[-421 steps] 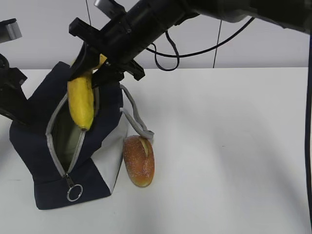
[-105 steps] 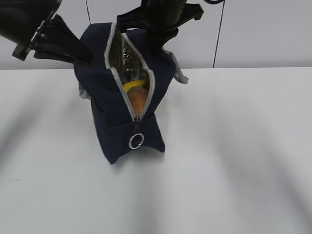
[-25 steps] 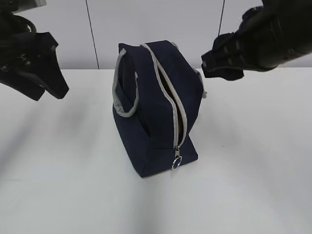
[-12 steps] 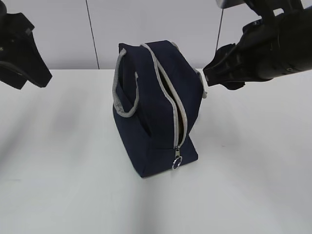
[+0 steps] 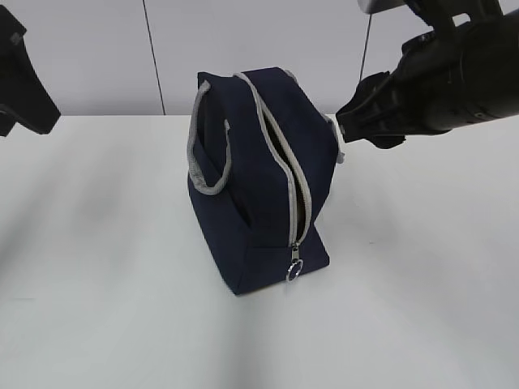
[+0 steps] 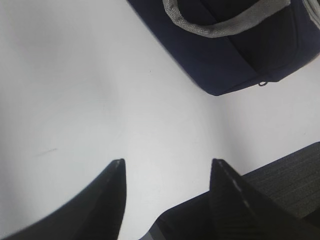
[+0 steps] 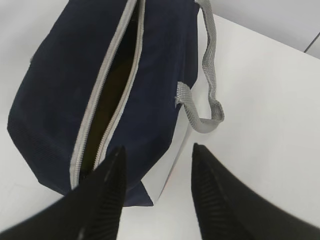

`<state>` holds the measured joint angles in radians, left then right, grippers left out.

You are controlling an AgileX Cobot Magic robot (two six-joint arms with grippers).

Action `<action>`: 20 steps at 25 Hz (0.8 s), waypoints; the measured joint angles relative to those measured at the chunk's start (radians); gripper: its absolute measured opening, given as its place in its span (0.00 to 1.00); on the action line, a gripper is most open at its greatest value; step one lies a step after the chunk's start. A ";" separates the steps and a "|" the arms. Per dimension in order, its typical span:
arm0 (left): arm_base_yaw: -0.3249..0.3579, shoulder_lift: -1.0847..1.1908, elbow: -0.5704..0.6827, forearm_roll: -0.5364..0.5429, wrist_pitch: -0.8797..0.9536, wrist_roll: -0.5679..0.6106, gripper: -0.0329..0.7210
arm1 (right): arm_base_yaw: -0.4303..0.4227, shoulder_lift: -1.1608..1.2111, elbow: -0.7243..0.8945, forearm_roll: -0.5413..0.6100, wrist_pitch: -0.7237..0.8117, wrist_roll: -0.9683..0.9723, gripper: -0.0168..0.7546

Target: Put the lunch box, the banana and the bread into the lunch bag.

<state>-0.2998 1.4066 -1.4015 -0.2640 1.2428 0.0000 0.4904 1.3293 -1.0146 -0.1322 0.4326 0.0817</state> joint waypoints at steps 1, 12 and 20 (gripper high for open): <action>0.000 -0.001 0.000 0.006 0.001 0.000 0.58 | 0.000 0.000 0.000 0.000 0.000 0.000 0.46; 0.000 -0.102 0.046 0.049 0.004 0.000 0.57 | 0.000 0.000 0.000 0.000 0.002 0.000 0.46; 0.000 -0.200 0.173 0.059 0.006 0.000 0.56 | 0.000 0.000 0.000 -0.002 0.000 0.000 0.46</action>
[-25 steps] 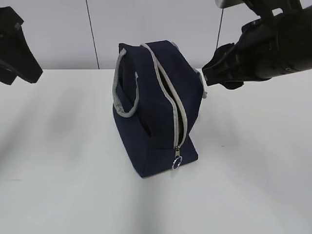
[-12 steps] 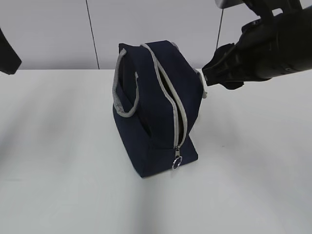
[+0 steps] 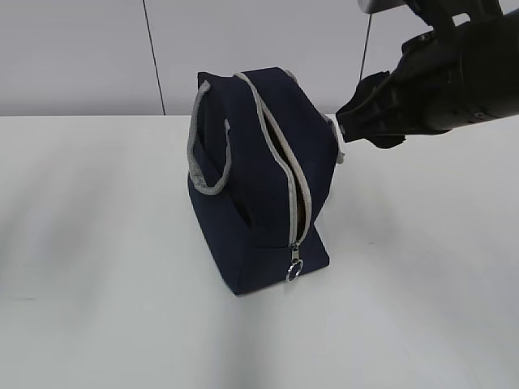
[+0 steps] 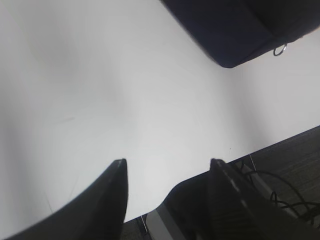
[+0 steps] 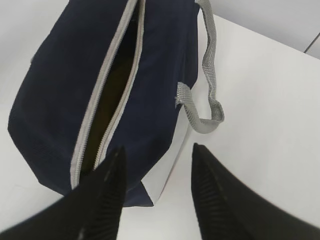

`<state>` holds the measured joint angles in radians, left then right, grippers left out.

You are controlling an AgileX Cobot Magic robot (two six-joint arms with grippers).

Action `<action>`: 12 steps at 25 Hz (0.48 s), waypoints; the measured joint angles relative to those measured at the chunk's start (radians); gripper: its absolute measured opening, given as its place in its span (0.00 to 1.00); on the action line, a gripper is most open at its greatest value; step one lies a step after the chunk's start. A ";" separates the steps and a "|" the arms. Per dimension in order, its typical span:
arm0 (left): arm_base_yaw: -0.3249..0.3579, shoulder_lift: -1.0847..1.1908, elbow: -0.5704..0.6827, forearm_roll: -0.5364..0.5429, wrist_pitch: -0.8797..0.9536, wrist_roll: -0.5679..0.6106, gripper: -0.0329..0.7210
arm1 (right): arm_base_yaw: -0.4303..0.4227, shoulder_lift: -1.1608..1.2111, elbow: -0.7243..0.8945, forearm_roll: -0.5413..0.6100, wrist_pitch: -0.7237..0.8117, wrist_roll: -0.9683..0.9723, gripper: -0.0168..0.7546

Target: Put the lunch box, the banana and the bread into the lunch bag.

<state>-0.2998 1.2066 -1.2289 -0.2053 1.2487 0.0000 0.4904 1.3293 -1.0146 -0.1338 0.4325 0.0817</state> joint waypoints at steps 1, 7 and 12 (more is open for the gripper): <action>0.000 -0.011 0.010 0.002 0.000 0.000 0.56 | 0.000 0.000 0.000 0.000 -0.001 0.000 0.46; 0.000 -0.070 0.060 0.024 0.000 0.000 0.56 | 0.000 0.000 0.023 -0.002 -0.068 0.000 0.46; 0.000 -0.128 0.071 0.041 0.000 -0.005 0.56 | 0.000 0.000 0.078 -0.002 -0.125 0.000 0.46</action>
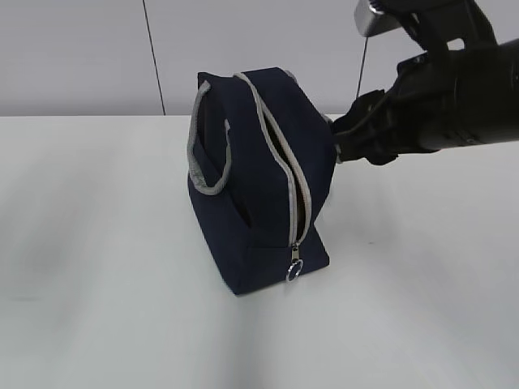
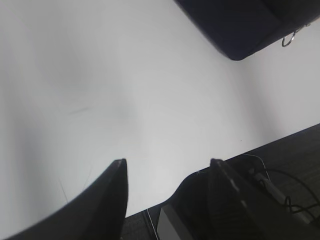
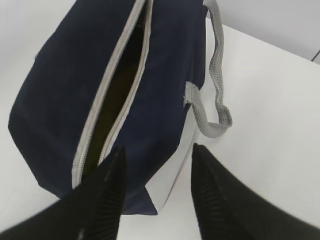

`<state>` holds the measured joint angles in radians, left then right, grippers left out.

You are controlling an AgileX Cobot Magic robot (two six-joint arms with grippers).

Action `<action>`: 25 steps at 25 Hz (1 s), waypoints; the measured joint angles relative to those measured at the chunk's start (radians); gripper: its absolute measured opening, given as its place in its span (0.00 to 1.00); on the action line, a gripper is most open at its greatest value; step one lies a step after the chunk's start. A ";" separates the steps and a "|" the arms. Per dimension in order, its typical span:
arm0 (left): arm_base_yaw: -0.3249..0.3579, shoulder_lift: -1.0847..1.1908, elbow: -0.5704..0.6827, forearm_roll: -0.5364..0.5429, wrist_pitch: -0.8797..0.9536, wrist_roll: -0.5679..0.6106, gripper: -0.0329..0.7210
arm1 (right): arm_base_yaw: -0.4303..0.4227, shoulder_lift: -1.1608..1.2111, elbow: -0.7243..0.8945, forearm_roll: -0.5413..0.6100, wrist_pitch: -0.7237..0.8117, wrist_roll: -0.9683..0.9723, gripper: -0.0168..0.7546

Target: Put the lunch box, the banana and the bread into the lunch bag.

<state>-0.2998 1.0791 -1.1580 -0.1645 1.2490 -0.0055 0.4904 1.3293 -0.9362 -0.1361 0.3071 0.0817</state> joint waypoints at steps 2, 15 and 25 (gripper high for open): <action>0.000 -0.026 0.000 0.002 0.002 0.000 0.56 | 0.000 0.000 0.020 0.000 -0.010 0.000 0.46; 0.000 -0.243 0.000 0.029 0.006 -0.001 0.54 | 0.000 -0.043 0.131 -0.002 -0.198 0.000 0.46; 0.000 -0.415 0.096 0.072 0.011 -0.001 0.53 | 0.000 -0.094 0.262 -0.002 -0.307 0.000 0.46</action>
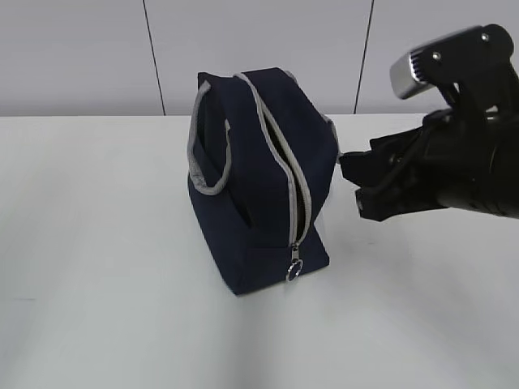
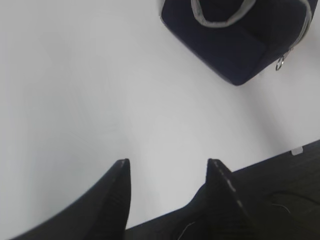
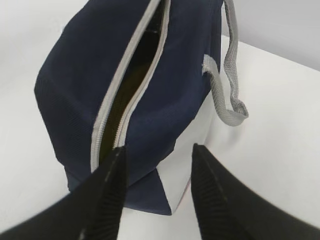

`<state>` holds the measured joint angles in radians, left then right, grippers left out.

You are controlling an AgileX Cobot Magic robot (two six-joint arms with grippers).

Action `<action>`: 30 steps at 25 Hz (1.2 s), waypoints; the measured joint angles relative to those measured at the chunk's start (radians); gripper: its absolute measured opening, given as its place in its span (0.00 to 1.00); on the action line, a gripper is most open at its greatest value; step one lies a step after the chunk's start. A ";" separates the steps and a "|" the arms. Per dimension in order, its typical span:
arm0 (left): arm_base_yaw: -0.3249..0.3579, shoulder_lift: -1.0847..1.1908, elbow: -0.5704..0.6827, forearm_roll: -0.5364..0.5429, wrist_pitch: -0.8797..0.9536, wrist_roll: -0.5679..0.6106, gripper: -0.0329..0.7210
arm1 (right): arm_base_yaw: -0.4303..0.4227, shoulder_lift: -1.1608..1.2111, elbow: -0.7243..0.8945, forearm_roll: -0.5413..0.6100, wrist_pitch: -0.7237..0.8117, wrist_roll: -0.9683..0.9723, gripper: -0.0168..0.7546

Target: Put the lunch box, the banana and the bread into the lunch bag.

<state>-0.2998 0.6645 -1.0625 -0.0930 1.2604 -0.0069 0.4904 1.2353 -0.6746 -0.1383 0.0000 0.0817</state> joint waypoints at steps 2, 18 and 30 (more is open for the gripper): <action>0.000 -0.036 0.060 0.000 0.000 0.000 0.53 | 0.000 -0.011 0.040 -0.001 -0.041 0.000 0.46; 0.000 -0.355 0.283 0.011 -0.055 0.000 0.53 | 0.000 -0.095 0.283 -0.080 -0.356 0.009 0.46; 0.000 -0.409 0.283 0.027 -0.055 -0.002 0.52 | 0.000 -0.095 0.284 -0.087 -0.368 0.014 0.46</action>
<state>-0.2998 0.2551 -0.7793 -0.0662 1.2056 -0.0092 0.4904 1.1398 -0.3904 -0.2254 -0.3684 0.0955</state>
